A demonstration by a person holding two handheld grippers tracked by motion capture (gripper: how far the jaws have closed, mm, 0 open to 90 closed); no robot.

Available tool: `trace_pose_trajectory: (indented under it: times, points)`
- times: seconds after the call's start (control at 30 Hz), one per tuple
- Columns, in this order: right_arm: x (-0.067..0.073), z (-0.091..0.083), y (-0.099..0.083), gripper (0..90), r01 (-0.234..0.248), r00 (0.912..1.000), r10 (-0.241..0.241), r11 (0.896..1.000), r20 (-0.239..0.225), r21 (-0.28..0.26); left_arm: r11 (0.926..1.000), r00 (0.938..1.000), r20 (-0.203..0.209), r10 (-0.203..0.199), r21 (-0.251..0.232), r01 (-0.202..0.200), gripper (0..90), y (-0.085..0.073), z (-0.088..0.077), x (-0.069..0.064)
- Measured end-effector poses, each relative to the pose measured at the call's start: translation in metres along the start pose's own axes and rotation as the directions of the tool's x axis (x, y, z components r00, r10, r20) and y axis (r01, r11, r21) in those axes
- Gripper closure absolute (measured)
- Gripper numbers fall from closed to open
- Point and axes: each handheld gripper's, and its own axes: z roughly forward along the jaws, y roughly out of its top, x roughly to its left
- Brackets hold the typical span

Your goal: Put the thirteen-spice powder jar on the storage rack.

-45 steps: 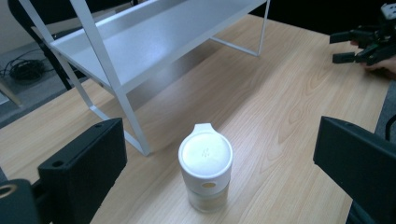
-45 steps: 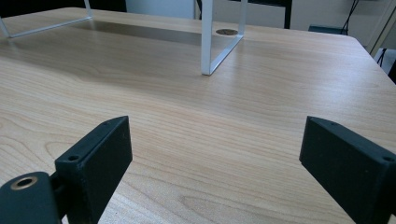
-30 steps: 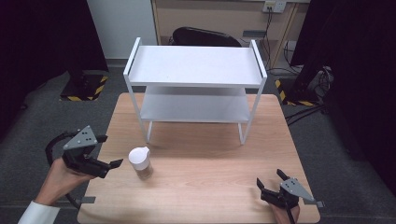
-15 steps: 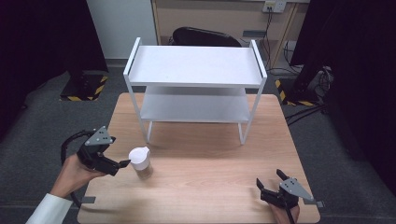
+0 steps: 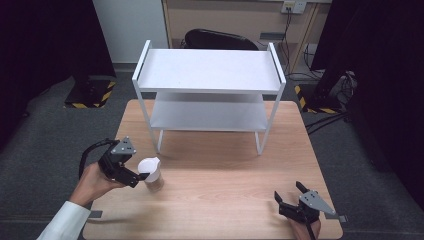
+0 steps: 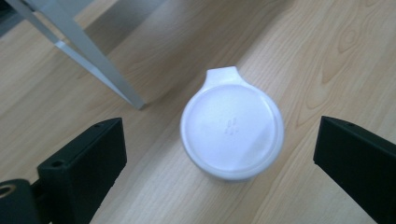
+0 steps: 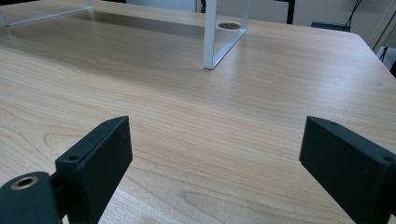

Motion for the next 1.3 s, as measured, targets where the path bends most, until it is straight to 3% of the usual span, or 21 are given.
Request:
trace_pose_trajectory:
  times: [0.3,0.33,0.57,0.97,1.13,1.3]
  points:
    - [0.0,0.0,0.0,9.2,0.002,1.0,-0.002,1.0,-0.002,0.001,0.9988,0.9999,0.004,0.01,0.047,-0.01,2.1,0.009,0.013,0.001]
    - [0.0,0.0,0.0,9.2,0.002,1.0,-0.002,1.0,-0.002,0.002,0.9972,0.9995,-0.016,0.025,0.071,-0.024,2.2,0.012,0.017,-0.003]
    - [0.0,0.0,0.0,9.1,0.006,1.0,-0.006,1.0,-0.002,0.001,0.9932,0.9981,-0.027,0.055,0.104,-0.052,3.5,0.018,0.029,-0.008]
    - [0.0,0.0,0.0,9.2,0.005,1.0,-0.005,1.0,-0.002,0.001,0.9906,0.9991,0.001,0.043,0.13,-0.043,7.8,0.018,0.047,-0.004]
    - [0.0,0.0,0.0,9.2,0.008,1.0,-0.008,1.0,-0.002,0.001,0.9904,0.9983,0.041,0.041,0.131,-0.046,15.4,0.016,0.05,0.004]
    - [0.0,0.0,0.0,9.2,0.009,1.0,-0.009,1.0,-0.002,0.001,0.9926,0.9979,0.053,0.035,0.114,-0.041,23.0,0.014,0.05,0.006]
